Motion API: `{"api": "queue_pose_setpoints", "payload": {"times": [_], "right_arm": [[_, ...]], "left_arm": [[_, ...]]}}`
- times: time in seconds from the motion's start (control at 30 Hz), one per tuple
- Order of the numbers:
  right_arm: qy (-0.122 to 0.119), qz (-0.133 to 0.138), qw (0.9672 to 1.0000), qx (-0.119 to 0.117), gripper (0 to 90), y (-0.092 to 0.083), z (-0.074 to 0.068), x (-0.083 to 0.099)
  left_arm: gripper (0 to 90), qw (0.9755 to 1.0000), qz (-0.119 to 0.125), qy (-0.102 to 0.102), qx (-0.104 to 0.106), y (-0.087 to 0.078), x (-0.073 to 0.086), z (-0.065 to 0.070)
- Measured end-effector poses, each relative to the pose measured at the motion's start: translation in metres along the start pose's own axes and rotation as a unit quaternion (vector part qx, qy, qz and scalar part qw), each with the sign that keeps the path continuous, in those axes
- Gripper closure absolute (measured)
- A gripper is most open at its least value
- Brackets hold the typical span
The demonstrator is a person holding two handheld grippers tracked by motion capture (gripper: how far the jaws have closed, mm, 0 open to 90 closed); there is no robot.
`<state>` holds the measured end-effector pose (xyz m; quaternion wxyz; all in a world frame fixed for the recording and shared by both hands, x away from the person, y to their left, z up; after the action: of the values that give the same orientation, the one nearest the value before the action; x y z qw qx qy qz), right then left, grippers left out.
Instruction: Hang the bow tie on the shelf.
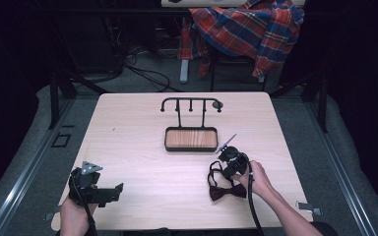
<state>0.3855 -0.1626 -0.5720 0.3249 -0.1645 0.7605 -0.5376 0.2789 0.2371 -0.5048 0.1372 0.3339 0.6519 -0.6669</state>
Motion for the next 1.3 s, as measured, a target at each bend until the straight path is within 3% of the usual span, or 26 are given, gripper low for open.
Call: {"api": "queue_pose_setpoints", "payload": {"times": [0.13,0.2,0.33,0.5,0.53,0.8,0.97,1.0,1.3], "right_arm": [[-0.004,0.019,0.9998,0.002,88.6,-0.011,0.0,-0.002],[-0.015,0.004,0.9999,0.003,88.6,-0.016,0.002,-0.003],[-0.019,0.024,0.9995,0.008,88.7,-0.027,0.001,-0.003],[-0.031,0.029,0.999,0.014,88.7,-0.037,0.0,-0.005],[-0.029,0.044,0.9985,0.016,88.7,-0.04,0.0,-0.006],[-0.048,0.056,0.9968,0.032,88.7,-0.056,-0.002,-0.01],[-0.051,0.067,0.9958,0.037,88.8,-0.065,-0.003,-0.013],[-0.052,0.081,0.9947,0.036,88.8,-0.07,-0.004,-0.014],[-0.056,0.093,0.9932,0.041,88.8,-0.087,-0.002,-0.016]], "left_arm": [[0.2,1.0,0.0,0.001,0.0,0.0,0.0,0.0],[0.2,1.0,0.0,0.002,0.0,0.0,0.0,0.0],[0.2,1.0,-0.001,0.0,-0.001,0.0,0.0,0.0],[0.2,1.0,-0.002,-0.001,0.0,0.001,0.0,0.0],[0.2,1.0,-0.002,-0.002,0.002,0.0,0.0,-0.001],[0.1,1.0,-0.001,-0.001,0.001,0.0,0.0,0.0],[0.2,1.0,-0.003,-0.001,0.002,0.0,0.0,0.0],[0.1,1.0,-0.002,0.0,0.001,0.0,0.0,-0.001],[0.1,1.0,-0.002,0.002,-0.001,0.0,0.0,0.001]]}}
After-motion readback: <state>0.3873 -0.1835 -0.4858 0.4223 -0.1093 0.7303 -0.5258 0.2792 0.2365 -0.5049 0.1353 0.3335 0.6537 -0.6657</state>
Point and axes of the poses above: each handheld gripper's, and its own axes: y roughly forward along the jaws, x roughly out of its underside, z roughly to its right, the point moved 3 cm from there along y, roughly forward along the jaws, and after that the axes turned 7 degrees about -x, right-handed, at the moved point
